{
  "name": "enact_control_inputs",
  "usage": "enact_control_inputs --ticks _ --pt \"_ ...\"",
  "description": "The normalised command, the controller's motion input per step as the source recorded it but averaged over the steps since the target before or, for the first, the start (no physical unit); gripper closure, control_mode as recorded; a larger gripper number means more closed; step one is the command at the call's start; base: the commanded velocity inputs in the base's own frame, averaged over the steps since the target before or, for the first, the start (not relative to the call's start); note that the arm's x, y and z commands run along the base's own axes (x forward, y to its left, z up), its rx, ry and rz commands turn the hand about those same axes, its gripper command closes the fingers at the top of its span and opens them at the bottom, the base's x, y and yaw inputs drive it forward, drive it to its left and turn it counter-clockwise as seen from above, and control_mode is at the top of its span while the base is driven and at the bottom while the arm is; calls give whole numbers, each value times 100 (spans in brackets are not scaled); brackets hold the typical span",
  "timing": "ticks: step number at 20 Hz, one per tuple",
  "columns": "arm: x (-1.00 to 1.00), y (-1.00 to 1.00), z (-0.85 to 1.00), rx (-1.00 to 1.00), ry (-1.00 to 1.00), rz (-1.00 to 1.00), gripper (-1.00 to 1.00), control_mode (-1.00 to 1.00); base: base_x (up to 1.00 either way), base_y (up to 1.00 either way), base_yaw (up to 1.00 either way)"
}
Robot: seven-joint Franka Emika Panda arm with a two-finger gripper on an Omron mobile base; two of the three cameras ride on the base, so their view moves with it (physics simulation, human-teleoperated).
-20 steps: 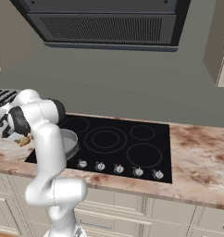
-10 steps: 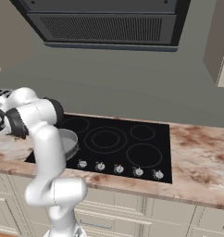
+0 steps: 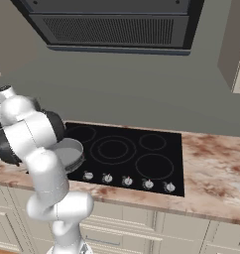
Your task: Turn on the burner for the pot on the stove. Wait thirty seconds for the pot to heat up. Then add the onion to the pot.
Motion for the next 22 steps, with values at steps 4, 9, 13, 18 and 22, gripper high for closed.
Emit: enact_control_inputs --ticks 4,9,13,18,22 --pt "-2 -100 -4 0 1 0 100 -100 0 0 0" --pt "-2 -100 -11 0 3 0 100 -100 0 0 0" --pt "-2 -92 -42 0 8 0 100 -100 0 0 0" --pt "9 -38 -44 0 7 5 100 -100 0 0 0" --pt "27 -1 -33 0 13 5 100 -100 0 0 0"
